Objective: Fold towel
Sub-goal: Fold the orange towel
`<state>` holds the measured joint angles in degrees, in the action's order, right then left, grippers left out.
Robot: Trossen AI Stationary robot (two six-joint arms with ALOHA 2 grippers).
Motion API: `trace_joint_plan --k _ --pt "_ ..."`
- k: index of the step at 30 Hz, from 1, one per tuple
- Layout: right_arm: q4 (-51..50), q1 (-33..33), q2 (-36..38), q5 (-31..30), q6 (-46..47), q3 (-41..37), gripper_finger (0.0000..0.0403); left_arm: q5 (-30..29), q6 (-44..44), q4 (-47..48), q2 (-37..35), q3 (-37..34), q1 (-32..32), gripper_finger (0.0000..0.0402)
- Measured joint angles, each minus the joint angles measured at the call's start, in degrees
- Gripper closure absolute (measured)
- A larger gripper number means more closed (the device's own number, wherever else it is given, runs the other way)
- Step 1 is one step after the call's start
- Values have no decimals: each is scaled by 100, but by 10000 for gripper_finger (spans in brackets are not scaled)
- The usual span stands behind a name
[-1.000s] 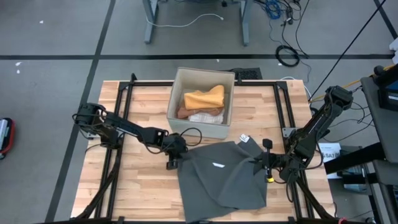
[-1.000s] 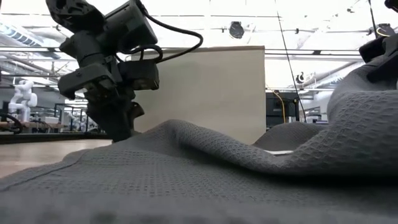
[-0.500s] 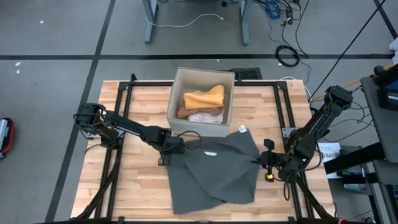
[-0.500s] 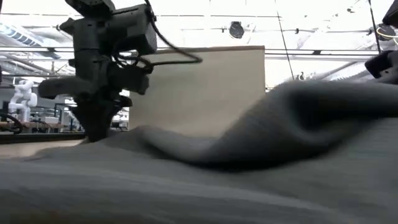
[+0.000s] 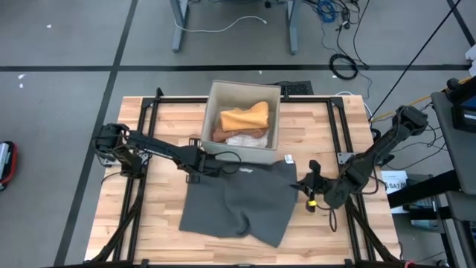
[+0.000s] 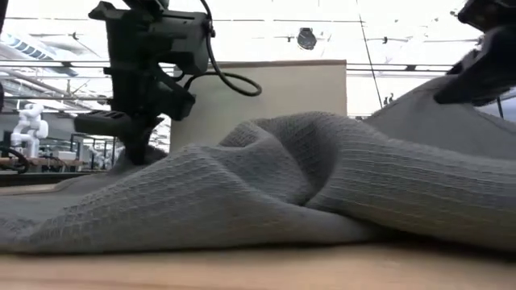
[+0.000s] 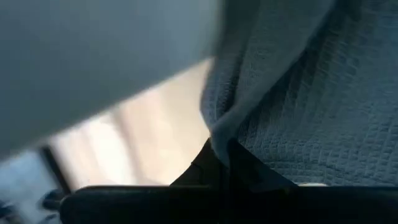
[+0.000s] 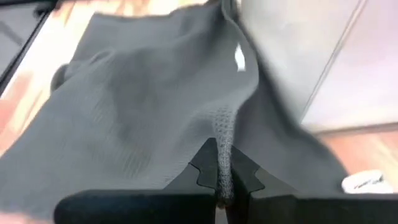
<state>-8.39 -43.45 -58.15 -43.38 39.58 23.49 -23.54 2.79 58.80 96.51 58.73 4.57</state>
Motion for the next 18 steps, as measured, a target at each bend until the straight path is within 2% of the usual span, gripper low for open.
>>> trace_joint_plan --k 4,9,12,18 --pt "517 480 0 144 -340 0 403 -265 -190 -61 -4 32 -146 401" --pt "1169 834 2 1189 -866 0 403 -267 -297 -61 -7 36 -284 401" --pt "905 1030 2 1333 -774 0 403 -328 -444 -97 -11 36 -302 401" --pt "-240 1530 2 1337 -269 0 403 -396 -520 -195 -11 41 -420 401"
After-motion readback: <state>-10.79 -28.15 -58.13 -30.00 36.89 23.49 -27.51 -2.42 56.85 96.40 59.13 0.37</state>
